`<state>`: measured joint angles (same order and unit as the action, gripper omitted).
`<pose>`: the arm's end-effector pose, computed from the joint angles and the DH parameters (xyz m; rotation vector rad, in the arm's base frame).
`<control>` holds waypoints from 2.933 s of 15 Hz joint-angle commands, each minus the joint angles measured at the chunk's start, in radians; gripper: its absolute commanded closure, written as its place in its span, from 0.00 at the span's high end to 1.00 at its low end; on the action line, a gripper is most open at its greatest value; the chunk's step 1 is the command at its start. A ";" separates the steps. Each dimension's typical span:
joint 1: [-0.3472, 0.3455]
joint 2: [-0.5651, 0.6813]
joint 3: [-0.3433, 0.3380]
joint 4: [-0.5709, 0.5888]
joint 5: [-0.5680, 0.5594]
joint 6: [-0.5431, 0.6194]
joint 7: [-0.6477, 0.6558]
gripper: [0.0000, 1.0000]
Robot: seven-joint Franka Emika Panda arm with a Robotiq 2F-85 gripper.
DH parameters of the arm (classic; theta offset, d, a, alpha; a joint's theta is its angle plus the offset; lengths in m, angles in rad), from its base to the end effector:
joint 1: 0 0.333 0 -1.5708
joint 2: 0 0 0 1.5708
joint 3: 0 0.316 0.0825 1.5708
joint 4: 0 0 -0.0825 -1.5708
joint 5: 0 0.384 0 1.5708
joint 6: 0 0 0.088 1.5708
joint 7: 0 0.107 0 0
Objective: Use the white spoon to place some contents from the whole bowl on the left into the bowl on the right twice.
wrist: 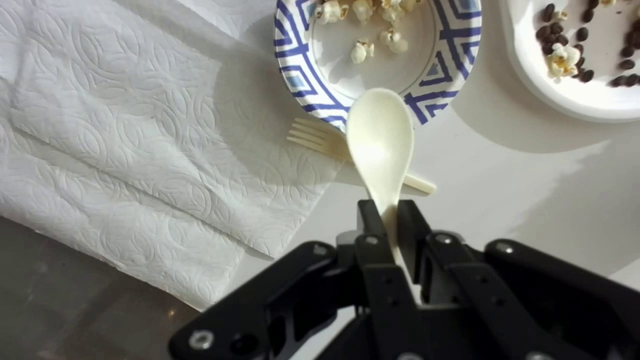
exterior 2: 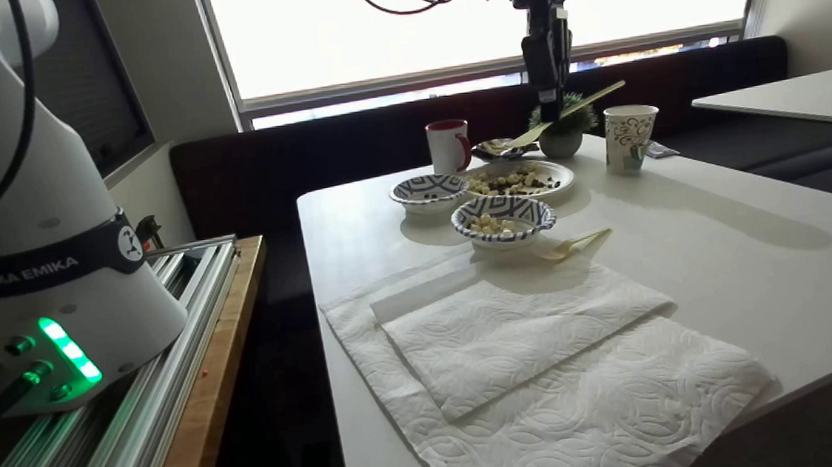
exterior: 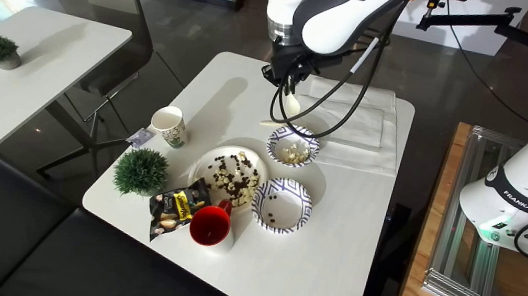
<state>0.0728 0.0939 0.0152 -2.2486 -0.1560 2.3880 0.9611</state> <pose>0.5354 0.0458 0.3284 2.8479 -1.1404 0.1434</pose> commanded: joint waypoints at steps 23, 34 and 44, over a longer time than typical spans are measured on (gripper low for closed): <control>-0.194 0.410 -0.103 0.281 0.396 -0.317 -0.712 0.03; -0.081 0.210 -0.070 0.226 0.344 -0.448 -0.612 0.81; 0.075 0.041 0.041 0.140 0.215 -0.327 -0.496 1.00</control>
<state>0.1606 0.1342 0.0440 -2.1111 0.0609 2.0642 0.4642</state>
